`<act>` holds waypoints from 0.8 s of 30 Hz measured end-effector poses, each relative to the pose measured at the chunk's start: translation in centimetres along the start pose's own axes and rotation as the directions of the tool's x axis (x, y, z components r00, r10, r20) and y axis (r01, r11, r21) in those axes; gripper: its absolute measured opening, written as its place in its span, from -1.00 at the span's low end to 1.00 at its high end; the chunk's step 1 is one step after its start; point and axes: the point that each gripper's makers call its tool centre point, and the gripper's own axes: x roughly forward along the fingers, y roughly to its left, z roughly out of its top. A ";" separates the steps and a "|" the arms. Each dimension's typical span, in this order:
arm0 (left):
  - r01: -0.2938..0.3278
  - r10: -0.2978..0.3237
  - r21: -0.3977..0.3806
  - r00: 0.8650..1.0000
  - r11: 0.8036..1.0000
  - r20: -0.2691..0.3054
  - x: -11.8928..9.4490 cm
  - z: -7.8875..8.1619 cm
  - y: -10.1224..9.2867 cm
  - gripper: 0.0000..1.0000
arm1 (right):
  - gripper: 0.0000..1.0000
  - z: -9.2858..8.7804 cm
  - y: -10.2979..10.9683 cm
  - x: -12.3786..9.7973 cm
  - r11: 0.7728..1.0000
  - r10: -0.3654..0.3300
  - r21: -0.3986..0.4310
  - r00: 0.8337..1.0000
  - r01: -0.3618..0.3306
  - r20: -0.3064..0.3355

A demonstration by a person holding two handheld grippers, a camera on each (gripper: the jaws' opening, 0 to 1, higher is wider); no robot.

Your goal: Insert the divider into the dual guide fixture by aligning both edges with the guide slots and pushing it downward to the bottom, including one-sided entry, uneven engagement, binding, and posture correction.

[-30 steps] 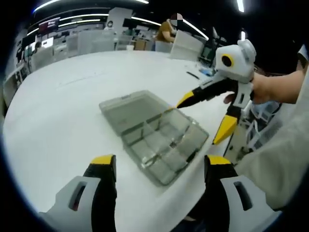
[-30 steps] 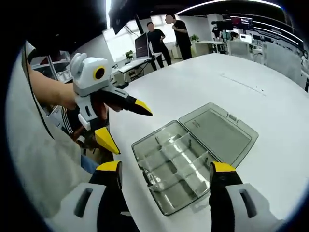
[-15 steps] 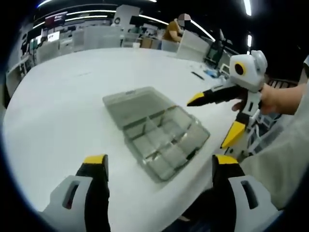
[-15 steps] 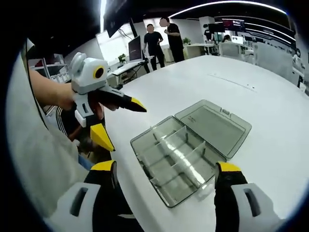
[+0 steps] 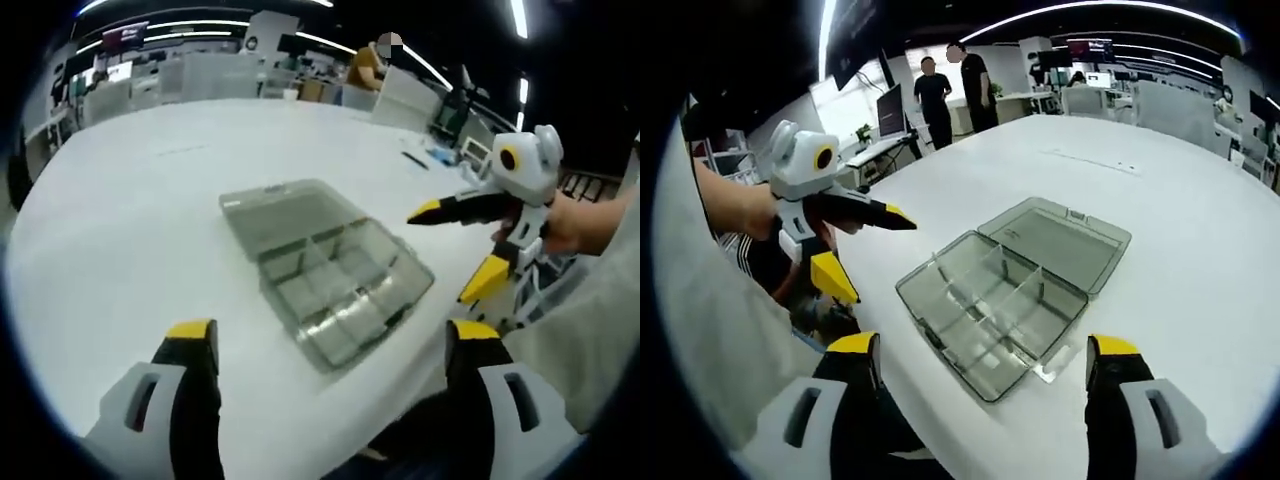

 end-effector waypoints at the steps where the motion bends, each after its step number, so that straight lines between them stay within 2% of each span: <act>1: -0.002 0.002 -0.002 1.000 1.000 0.001 0.0 0.0 0.0 0.86 | 0.65 0.0 -0.1 -0.1 1.000 -0.006 0.011 1.000 0.006 0.002; 4: -0.013 0.013 -0.003 1.000 1.000 0.006 -0.1 0.0 0.0 0.90 | 0.65 -0.1 -0.1 -0.3 0.999 -0.010 0.048 1.000 0.009 0.019; 9: -0.036 0.036 0.000 0.999 0.999 0.020 -0.2 0.2 0.1 0.97 | 0.64 -0.1 -0.1 -0.6 0.998 -0.033 0.056 0.999 0.032 0.026; 24: -0.057 0.057 -0.014 0.998 0.998 0.029 -0.6 -0.4 -0.4 0.98 | 0.62 -0.7 0.1 -1.2 0.994 -0.074 0.088 0.996 0.070 0.042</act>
